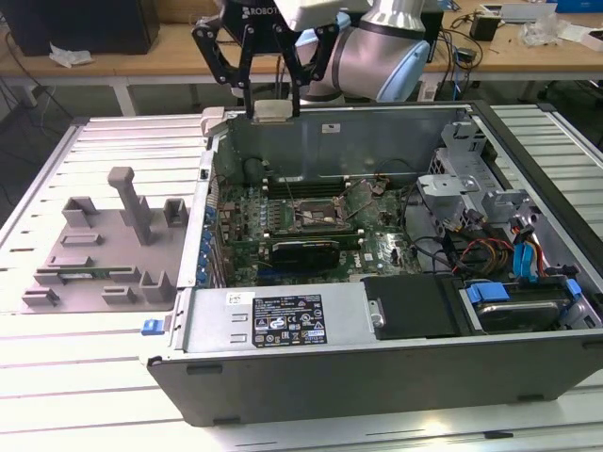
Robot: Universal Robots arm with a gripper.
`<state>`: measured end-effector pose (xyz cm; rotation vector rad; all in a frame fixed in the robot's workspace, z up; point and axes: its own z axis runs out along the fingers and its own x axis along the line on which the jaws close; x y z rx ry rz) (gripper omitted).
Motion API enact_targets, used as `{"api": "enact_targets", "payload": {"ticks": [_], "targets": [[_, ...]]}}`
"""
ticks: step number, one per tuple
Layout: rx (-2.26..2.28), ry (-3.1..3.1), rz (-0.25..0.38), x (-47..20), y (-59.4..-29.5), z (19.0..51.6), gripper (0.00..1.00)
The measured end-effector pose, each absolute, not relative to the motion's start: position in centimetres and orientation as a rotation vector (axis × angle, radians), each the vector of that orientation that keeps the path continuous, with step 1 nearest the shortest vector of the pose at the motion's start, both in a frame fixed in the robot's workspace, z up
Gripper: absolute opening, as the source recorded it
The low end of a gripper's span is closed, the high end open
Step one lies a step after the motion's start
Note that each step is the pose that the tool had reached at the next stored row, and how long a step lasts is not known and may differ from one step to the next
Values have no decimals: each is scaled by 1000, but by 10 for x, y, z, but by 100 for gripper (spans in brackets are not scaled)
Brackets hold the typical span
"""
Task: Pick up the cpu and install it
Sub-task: 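Pick up the cpu and move it towards the insertion slot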
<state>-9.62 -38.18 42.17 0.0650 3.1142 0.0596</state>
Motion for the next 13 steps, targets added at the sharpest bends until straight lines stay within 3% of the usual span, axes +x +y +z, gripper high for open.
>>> {"api": "enact_targets", "payload": {"ticks": [13], "targets": [[65,3116,59,-74,-382,393,55]]}}
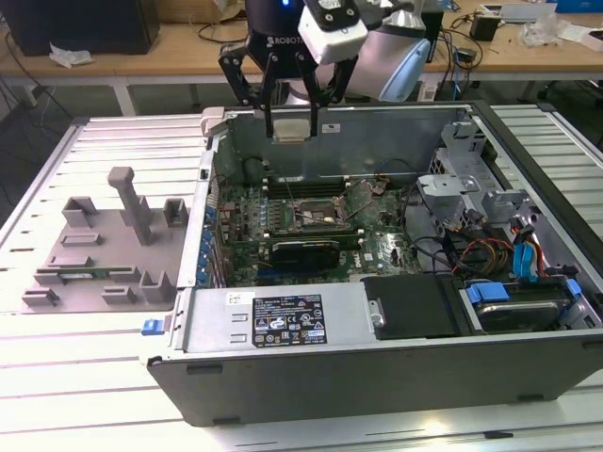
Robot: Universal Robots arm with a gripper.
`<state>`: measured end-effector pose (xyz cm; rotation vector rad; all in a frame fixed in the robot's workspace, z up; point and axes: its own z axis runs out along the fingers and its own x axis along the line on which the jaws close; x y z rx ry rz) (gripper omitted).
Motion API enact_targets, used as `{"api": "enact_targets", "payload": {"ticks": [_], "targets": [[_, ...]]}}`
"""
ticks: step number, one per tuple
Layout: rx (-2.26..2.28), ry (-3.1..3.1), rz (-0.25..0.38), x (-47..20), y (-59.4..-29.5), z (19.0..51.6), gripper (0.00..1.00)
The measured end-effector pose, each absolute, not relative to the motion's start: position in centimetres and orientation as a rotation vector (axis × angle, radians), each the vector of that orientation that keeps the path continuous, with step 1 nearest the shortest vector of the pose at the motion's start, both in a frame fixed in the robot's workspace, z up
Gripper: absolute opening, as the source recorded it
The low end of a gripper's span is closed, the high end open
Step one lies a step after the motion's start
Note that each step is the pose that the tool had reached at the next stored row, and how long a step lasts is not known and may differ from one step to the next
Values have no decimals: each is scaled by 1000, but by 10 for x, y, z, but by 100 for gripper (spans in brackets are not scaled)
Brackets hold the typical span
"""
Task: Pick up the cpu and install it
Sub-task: 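Pick up the cpu and move it towards the insertion slot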
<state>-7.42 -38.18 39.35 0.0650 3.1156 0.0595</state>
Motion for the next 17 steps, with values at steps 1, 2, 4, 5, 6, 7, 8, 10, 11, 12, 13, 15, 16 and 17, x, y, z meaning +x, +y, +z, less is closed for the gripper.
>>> {"api": "enact_targets", "payload": {"ticks": [1,2,4,5,6,7,8,10,11,12,13,15,16,17], "targets": [[65,3116,60,-73,-382,392,55],[65,3116,60,-71,-382,391,55],[65,3116,59,-66,-382,388,55],[65,3116,59,-65,-382,388,55],[65,3116,60,-64,-382,387,55],[65,3116,60,-62,-382,386,55],[65,3116,60,-59,-382,385,55],[65,3116,60,-56,-382,382,55],[65,3117,59,-55,-382,380,55],[65,3117,59,-53,-382,377,55],[65,3117,59,-52,-382,375,55],[65,3117,60,-49,-382,370,55],[65,3117,60,-47,-382,368,55],[65,3117,59,-46,-382,365,55]]}}
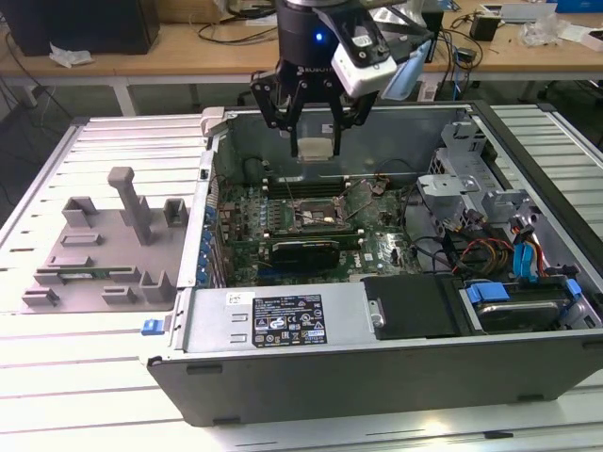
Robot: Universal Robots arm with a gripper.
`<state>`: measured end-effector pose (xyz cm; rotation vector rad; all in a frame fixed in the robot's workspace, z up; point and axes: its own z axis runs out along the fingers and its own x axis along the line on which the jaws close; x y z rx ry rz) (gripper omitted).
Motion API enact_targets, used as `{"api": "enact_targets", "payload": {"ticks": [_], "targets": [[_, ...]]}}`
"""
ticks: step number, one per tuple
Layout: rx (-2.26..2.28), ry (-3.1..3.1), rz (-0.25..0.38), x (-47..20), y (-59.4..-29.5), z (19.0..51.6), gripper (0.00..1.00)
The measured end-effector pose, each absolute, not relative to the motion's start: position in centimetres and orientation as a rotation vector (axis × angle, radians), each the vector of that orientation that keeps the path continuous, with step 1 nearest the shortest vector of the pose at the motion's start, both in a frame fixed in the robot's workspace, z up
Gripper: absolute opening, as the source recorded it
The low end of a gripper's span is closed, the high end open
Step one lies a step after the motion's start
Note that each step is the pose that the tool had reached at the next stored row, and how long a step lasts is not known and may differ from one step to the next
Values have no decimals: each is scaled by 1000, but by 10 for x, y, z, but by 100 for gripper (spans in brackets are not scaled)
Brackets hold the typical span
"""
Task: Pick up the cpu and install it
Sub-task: 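Pick up the cpu and move it towards the insertion slot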
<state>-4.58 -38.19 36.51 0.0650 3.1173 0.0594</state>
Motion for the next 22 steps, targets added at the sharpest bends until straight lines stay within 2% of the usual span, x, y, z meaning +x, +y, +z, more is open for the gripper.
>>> {"api": "enact_targets", "payload": {"ticks": [8,22], "targets": [[65,3118,59,-43,-381,345,55],[64,3118,60,-42,-357,304,55]]}}
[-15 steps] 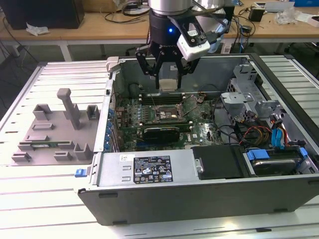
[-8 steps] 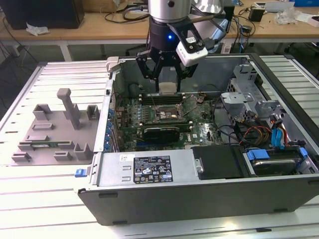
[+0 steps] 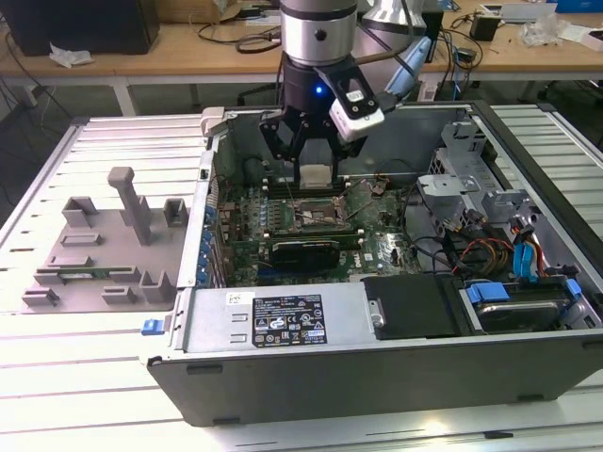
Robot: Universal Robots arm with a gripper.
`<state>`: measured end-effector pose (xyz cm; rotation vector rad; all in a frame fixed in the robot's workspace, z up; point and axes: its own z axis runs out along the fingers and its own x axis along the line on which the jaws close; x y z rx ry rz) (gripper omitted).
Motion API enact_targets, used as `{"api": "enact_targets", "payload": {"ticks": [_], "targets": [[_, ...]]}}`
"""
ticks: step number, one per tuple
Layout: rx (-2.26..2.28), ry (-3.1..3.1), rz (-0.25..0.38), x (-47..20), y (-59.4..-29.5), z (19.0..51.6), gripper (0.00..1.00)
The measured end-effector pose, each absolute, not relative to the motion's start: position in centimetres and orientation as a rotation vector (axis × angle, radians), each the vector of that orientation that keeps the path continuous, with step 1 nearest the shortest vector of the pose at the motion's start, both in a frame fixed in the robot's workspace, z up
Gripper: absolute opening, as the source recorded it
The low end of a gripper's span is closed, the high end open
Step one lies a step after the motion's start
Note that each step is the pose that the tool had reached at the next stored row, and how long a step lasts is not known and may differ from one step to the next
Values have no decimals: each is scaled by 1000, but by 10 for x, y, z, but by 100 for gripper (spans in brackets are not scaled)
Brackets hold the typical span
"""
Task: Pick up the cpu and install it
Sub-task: 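Pick up the cpu and move it towards the insertion slot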
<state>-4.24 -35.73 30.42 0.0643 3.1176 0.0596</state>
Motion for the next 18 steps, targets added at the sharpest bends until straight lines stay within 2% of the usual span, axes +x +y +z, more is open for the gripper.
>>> {"api": "enact_targets", "payload": {"ticks": [18], "targets": [[47,3118,60,-38,-344,270,55]]}}
